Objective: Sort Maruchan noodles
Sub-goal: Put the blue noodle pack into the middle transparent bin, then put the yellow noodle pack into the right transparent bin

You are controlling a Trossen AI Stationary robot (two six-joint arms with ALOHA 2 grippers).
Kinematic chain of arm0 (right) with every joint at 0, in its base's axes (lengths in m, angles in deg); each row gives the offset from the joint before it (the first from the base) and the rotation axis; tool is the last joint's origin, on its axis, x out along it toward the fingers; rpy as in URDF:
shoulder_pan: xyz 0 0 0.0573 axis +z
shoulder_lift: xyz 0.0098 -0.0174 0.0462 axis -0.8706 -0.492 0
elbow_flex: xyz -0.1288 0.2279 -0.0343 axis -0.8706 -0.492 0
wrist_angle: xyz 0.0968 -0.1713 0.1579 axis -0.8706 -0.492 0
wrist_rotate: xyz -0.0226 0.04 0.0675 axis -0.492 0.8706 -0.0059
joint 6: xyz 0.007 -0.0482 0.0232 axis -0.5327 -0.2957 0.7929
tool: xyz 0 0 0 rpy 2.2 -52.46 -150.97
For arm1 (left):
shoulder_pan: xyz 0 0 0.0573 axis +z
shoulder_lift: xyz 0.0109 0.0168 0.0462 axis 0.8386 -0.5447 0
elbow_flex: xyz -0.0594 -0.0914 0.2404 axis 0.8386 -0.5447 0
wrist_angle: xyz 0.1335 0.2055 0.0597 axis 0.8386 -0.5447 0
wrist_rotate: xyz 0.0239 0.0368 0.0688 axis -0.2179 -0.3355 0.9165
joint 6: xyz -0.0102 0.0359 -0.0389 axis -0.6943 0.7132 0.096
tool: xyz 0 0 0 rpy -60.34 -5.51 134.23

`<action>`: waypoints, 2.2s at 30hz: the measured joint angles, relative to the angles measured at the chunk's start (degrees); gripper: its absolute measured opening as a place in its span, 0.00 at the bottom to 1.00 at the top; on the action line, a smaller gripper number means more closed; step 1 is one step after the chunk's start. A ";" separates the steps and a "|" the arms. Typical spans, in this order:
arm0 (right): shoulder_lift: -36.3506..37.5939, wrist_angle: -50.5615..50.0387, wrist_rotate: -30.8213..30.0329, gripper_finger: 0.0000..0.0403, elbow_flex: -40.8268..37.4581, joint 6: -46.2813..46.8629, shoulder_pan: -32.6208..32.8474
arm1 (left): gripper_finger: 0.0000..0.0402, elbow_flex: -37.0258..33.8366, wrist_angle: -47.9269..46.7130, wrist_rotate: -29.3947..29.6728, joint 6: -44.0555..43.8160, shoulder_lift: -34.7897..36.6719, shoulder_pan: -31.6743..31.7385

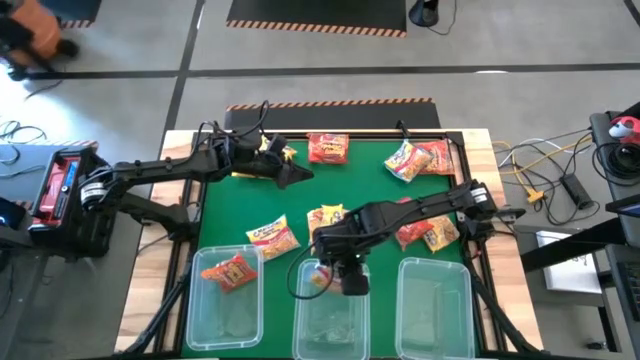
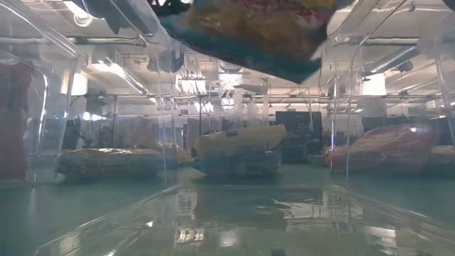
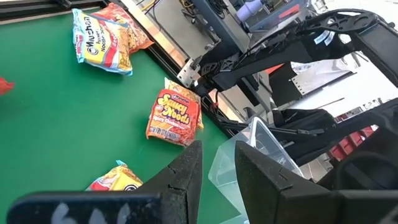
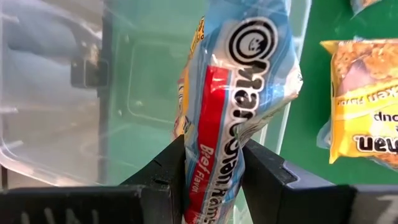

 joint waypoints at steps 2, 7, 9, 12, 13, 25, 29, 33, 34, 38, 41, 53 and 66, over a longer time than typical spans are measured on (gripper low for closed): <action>-0.46 -0.71 0.01 0.28 -0.15 -1.27 0.00 | 0.19 0.00 0.47 0.08 -1.00 0.00 0.00; -1.69 -0.59 0.03 0.28 -0.15 -5.07 0.00 | 0.19 0.00 1.23 1.13 -3.11 0.04 0.00; -2.46 -0.54 -0.03 0.28 -0.17 -5.84 0.00 | 0.19 0.00 1.39 2.08 -4.19 0.04 -0.07; -3.82 -0.24 0.10 0.28 -0.20 -5.58 0.00 | 0.19 0.00 1.39 2.56 -5.94 0.04 -0.24; -4.22 -0.16 0.12 0.28 -0.20 -5.01 0.00 | 0.19 0.00 1.42 2.56 -6.56 0.04 -0.24; -7.41 2.30 -2.04 0.28 -0.28 -1.62 0.13 | 0.19 0.11 1.35 2.62 -9.05 0.09 -0.57; -8.08 3.02 -4.91 0.28 -0.28 -1.20 0.13 | 0.19 0.11 1.29 2.62 -8.88 0.09 -0.76; -9.13 2.70 -5.54 0.28 -0.05 -1.11 0.13 | 0.19 0.11 1.22 2.64 -7.70 0.09 -0.76; -9.27 2.64 -5.63 0.28 0.00 -1.11 0.13 | 0.19 0.11 1.22 2.64 -7.46 0.08 -0.76; -9.56 2.56 -5.72 0.28 0.00 -1.11 0.11 | 0.19 0.11 1.09 2.67 -6.41 0.07 -0.74; -9.56 2.53 -6.17 0.28 0.07 -0.94 0.13 | 0.19 0.11 1.09 2.67 -6.26 0.07 -0.74; -9.40 2.69 -9.00 0.42 0.76 -0.12 0.13 | 0.19 0.11 1.13 2.74 -6.00 0.06 -0.74; -0.61 1.39 -13.97 0.39 5.90 1.94 0.13 | 0.19 0.11 -0.50 2.71 -5.51 0.02 -0.99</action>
